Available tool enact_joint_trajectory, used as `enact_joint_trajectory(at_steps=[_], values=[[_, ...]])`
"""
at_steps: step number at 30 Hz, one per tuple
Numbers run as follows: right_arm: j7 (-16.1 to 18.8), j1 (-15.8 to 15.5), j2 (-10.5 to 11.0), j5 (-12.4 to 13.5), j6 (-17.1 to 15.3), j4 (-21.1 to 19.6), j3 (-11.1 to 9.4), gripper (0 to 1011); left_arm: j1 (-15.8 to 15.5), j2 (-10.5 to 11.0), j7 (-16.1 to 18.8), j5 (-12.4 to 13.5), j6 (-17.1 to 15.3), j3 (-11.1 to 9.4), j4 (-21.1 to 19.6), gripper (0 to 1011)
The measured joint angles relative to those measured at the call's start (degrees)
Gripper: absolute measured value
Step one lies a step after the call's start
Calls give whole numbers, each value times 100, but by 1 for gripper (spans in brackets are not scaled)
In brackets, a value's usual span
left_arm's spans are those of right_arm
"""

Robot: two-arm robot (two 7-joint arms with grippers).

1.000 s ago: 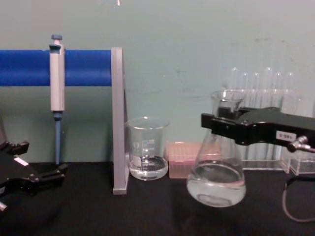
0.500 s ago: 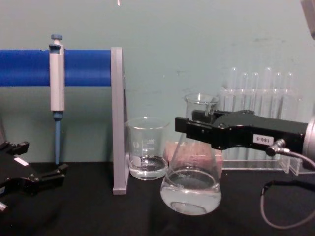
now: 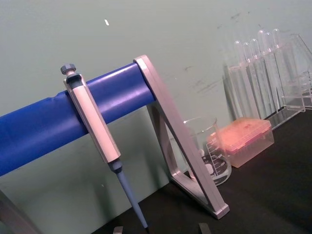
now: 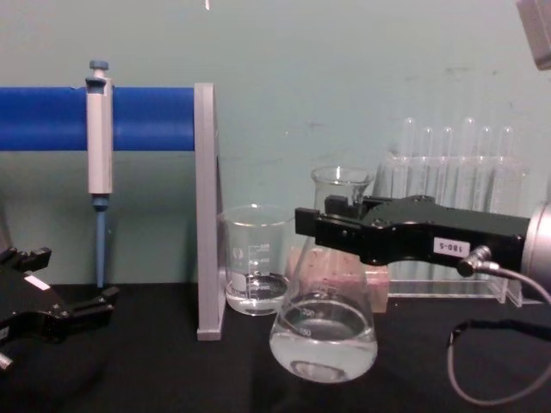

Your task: Grasp the erlenmeyer flask with one hand, shake it three times, then place it back.

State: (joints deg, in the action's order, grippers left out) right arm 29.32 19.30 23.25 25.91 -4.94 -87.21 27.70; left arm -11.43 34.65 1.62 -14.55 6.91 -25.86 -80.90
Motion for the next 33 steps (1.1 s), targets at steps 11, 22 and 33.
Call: enact_joint_trajectory(at_steps=[11, 22, 33], values=[[17, 54, 52, 34, 23, -7, 69, 451, 0, 0, 0, 0, 0, 0, 0, 1001], [6, 69, 96, 50, 47, -59, 100, 451, 0, 0, 0, 0, 0, 0, 0, 1001], [-97, 10, 138, 43, 54, -131, 59, 451, 0, 0, 0, 0, 0, 0, 0, 1001]])
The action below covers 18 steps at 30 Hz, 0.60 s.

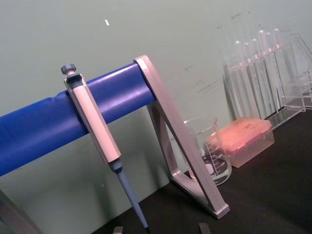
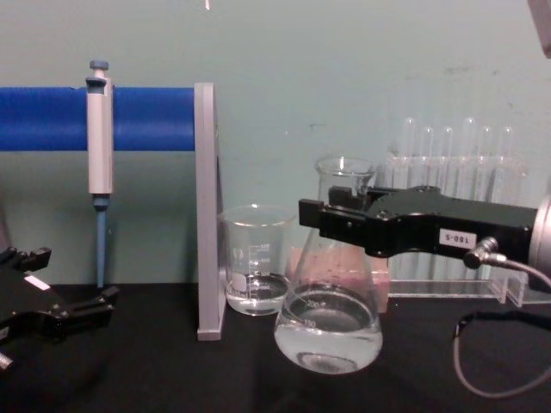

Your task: Grasp the erlenmeyer flask with one hand, shake it three times, then place it back.

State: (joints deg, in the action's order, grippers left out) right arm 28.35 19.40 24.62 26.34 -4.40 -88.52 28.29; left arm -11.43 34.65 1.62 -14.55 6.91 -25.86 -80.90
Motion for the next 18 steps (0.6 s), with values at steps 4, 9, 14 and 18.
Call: enact_joint_trajectory(at_steps=[4, 9, 14, 18], values=[[-23, -23, 10, -2, 0, -13, -18, 451, 0, 0, 0, 0, 0, 0, 0, 1001], [-62, -51, 19, -12, -1, -25, -51, 451, 0, 0, 0, 0, 0, 0, 0, 1001], [-96, -63, 32, -24, -1, -34, -90, 451, 0, 0, 0, 0, 0, 0, 0, 1001], [-136, -77, 43, -48, 7, -33, -141, 451, 0, 0, 0, 0, 0, 0, 0, 1001]])
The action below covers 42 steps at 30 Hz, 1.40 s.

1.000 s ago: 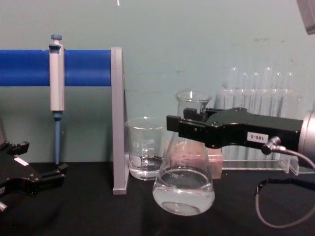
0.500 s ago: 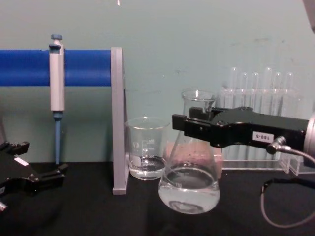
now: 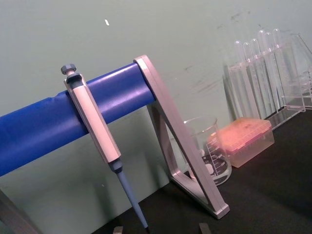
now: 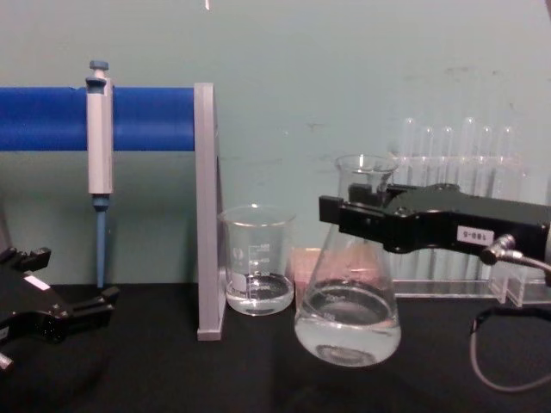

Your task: Grasp the erlenmeyer flask with one hand, shake it three times, then place it back.

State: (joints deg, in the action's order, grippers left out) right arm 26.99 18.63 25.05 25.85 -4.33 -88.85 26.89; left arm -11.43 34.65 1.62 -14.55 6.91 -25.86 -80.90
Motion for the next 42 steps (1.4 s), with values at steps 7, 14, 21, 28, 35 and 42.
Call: enact_joint_trajectory(at_steps=[7, 14, 21, 28, 35, 42], values=[[-102, -37, 11, -51, 22, 9, -100, 451, 0, 0, 0, 0, 0, 0, 0, 1001], [-210, -95, 21, -109, 31, -1, -218, 451, 0, 0, 0, 0, 0, 0, 0, 1001], [-298, -163, 30, -161, 20, -30, -327, 451, 0, 0, 0, 0, 0, 0, 0, 1001], [-390, -215, 22, -220, 2, -46, -437, 451, 0, 0, 0, 0, 0, 0, 0, 1001], [-437, -227, -12, -277, -10, -48, -518, 451, 0, 0, 0, 0, 0, 0, 0, 1001], [-461, -216, -51, -320, -41, -48, -585, 451, 0, 0, 0, 0, 0, 0, 0, 1001]])
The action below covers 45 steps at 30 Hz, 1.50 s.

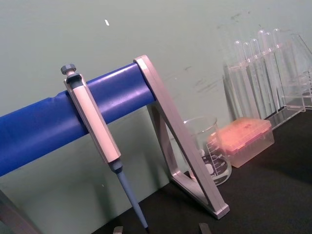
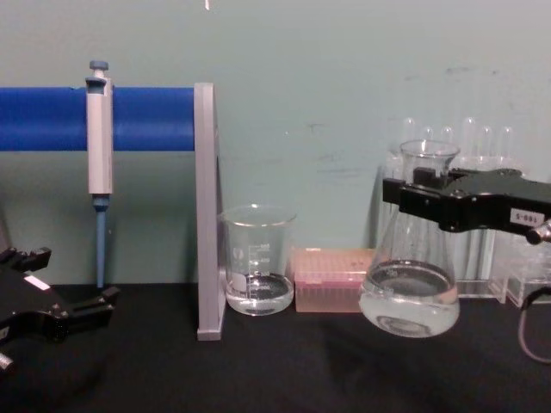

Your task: Grasp the erlenmeyer flask with one hand, shake it three times, then place it back.

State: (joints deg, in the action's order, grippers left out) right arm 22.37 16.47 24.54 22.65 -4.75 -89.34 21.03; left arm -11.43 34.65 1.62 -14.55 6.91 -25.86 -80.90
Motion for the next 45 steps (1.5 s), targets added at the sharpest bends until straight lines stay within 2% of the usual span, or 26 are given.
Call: enact_joint_trajectory(at_steps=[14, 45], values=[[32, 45, -49, -37, -65, 36, -33, 451, 0, 0, 0, 0, 0, 0, 0, 1001], [95, -22, -130, -16, -117, 177, 74, 451, 0, 0, 0, 0, 0, 0, 0, 1001]])
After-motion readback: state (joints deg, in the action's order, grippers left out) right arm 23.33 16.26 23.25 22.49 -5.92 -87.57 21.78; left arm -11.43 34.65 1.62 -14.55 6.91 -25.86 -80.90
